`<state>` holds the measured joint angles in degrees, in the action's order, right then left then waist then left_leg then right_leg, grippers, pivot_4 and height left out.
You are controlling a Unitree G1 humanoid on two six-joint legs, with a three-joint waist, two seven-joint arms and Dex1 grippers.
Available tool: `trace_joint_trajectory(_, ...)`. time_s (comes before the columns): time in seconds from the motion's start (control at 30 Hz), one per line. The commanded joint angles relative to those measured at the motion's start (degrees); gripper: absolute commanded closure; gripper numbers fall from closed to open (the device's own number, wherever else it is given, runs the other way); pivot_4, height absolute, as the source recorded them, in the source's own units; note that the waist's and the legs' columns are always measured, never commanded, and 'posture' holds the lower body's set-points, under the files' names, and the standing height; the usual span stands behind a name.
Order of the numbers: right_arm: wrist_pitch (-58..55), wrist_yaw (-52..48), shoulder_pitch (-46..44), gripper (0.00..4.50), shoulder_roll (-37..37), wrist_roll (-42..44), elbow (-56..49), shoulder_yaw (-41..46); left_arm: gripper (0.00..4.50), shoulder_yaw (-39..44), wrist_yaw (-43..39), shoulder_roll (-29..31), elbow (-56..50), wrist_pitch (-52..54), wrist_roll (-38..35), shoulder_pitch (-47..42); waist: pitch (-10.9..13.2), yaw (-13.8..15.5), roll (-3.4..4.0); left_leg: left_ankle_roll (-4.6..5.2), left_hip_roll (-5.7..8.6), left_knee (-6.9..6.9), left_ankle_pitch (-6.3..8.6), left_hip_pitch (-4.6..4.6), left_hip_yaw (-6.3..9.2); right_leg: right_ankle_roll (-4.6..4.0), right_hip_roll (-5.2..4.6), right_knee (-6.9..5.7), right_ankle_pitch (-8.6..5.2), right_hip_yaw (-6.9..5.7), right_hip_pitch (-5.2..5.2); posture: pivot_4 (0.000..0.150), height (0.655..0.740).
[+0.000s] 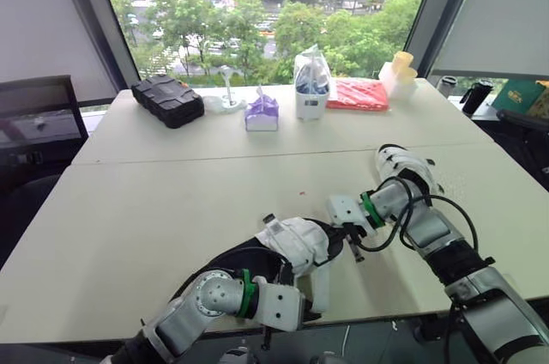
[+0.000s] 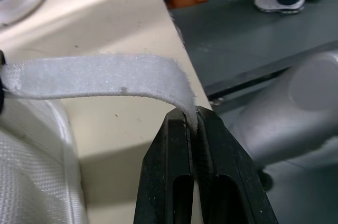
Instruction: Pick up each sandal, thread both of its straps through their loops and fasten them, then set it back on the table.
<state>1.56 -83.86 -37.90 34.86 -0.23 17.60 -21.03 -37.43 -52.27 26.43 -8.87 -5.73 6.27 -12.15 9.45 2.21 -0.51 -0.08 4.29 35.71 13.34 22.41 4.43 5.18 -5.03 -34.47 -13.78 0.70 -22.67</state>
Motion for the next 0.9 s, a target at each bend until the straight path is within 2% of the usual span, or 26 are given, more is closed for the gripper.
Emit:
trace_joint_trajectory(0.03, -1.9, 1.2, 1.6, 4.5, -2.1, -0.1, -3.6, -1.9, 4.48, -3.3, -1.8, 1.1, 1.8, -1.1, 4.5, 0.0, 0.0, -0.1, 0.0, 0.01, -0.02, -0.01, 0.01, 0.0, 0.0, 0.0, 0.0, 0.1, 0.0, -0.02, 0.12, 0.15, 0.74)
trace_joint_trajectory(0.27, -12.1, 3.4, 5.0, 4.5, -3.2, 2.4, -12.7, -0.4, 4.48, 1.7, -5.2, 8.5, 3.0, -5.4, 1.2, -0.1, -0.1, -1.4, -0.11, 0.19, -0.19, -0.55, -0.11, 0.07, 0.01, 0.0, 0.04, -0.03, 0.02, -0.24, -0.43, 0.15, 0.74)
trace_joint_trajectory(0.4, -15.8, 5.2, 7.7, 4.5, -3.2, 2.7, -16.8, -0.2, 4.48, 5.4, -7.3, 13.3, 6.8, -9.4, -0.9, -1.8, -0.1, -2.1, -0.1, 0.16, -0.24, -0.62, -0.1, 0.11, 0.06, -0.08, 0.13, -0.67, -0.04, -0.28, -0.83, 0.15, 0.74)
trace_joint_trajectory(0.53, -16.3, 6.4, 9.7, 4.5, -3.0, 2.3, -18.4, -0.7, 4.48, 7.6, -8.2, 14.7, 9.4, -10.4, -3.5, -2.5, -0.1, -2.2, -0.09, 0.14, -0.31, -0.56, -0.09, -0.06, 0.23, -0.42, 0.16, -0.74, -0.12, -0.58, -0.76, 0.15, 0.74)
trace_joint_trajectory(0.63, -15.5, 7.3, 10.1, 4.5, -3.0, 1.8, -17.8, -1.3, 4.48, 9.3, -8.3, 13.2, 8.1, -6.7, -7.5, -2.3, -0.1, -2.3, -0.09, 0.14, -0.32, -0.5, -0.09, -0.06, 0.25, -0.43, 0.03, -0.74, -0.11, -0.84, -0.73, 0.15, 0.74)
trace_joint_trajectory(0.73, -13.7, 8.5, 10.2, 4.5, -3.3, 0.3, -15.6, -2.4, 4.48, 12.3, -5.2, 6.9, 0.9, 9.0, -18.9, -2.3, -0.1, -2.2, -0.04, 0.16, -0.31, -0.46, -0.1, -0.03, 0.25, -0.42, 0.03, -0.75, -0.09, -0.89, -0.72, 0.15, 0.74)
trace_joint_trajectory(0.9, -11.6, 9.1, 9.7, 4.5, -3.8, -0.3, -13.0, -3.0, 4.48, 15.7, 0.8, -2.4, -5.1, 28.5, -27.6, -6.0, 0.0, -1.8, -0.14, 0.16, -0.26, -0.24, -0.11, 0.0, 0.26, -0.16, 0.05, -0.78, 0.01, -0.94, -0.65, 0.15, 0.74)
